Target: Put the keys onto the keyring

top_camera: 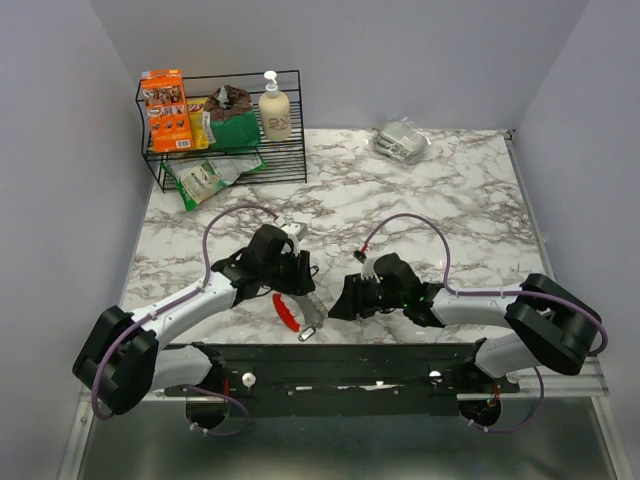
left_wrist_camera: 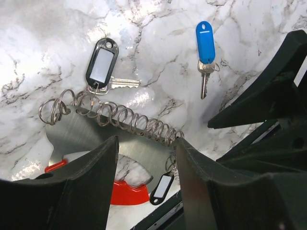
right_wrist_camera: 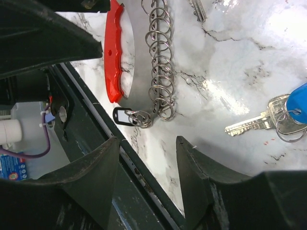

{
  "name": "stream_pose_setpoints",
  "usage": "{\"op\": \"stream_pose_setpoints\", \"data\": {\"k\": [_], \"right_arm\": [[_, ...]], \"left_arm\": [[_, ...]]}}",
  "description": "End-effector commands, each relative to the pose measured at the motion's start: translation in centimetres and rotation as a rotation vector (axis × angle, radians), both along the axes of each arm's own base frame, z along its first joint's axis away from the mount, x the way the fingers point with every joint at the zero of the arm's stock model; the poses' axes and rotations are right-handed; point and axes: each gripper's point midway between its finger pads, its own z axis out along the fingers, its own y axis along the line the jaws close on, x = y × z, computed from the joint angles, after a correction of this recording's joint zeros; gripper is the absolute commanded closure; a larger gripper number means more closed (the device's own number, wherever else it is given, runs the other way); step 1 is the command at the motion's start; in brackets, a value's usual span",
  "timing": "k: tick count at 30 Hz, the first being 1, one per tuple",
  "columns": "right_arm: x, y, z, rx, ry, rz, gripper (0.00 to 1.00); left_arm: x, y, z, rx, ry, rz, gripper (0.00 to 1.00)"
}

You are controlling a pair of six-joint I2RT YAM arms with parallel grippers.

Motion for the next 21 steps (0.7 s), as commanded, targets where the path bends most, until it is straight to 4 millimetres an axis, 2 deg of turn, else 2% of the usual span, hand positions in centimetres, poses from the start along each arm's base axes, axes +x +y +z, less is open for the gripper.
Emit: {"op": "stream_pose_setpoints", "data": {"k": [1, 8, 9, 13, 15, 16, 18, 19, 21], "right_arm": [[-0.1, 0.1, 0.2, 0.023, 0.030, -0.008, 0.42], [-0.6, -0.6, -0.7, 0.031, 0.063, -0.033, 0.42], [-0.4, -0.6, -0.1, 0.061, 0.052, -0.039, 0.42], [-0.4, -2.5, 0.1, 0.129, 0.060, -0.093, 0.42], [-0.4, -3.7, -0.1, 0.145, 0.064, -0.119, 0.42], [-0.3, -3.9, 0.5, 0.164, 0.043, -0.117, 0.42], [-0.3, -4.6, 0.6, 0.168, 0.033, -0.124, 0.42], [-0.5, -4.8, 0.7, 0.170, 0.028, -0.124, 0.42], [-0.5, -5.5, 1.1, 0.166, 0.002, -0.133, 0.41]], "left_arm": [[0.4, -0.7, 1.0, 0.028, -0.014, -0.065, 0.43], [-1.8, -2.9, 1.8, -0.018, 0.012, -0.214, 0.44], [-2.3, -3.5, 1.8, -0.015, 0.019, -0.246, 0.45], [-3.8, -4.1, 0.7, 0.083, 0.050, -0.325, 0.45], [-3.7, -4.8, 0.8, 0.123, 0.044, -0.367, 0.45], [-4.4, -4.5, 0.5, 0.172, 0.064, -0.389, 0.45], [-4.0, -5.0, 1.4, 0.215, 0.044, -0.441, 0.45], [-4.4, -4.4, 1.3, 0.256, 0.070, -0.460, 0.45], [-3.6, -4.6, 1.6, 0.314, 0.044, -0.519, 0.45]]}}
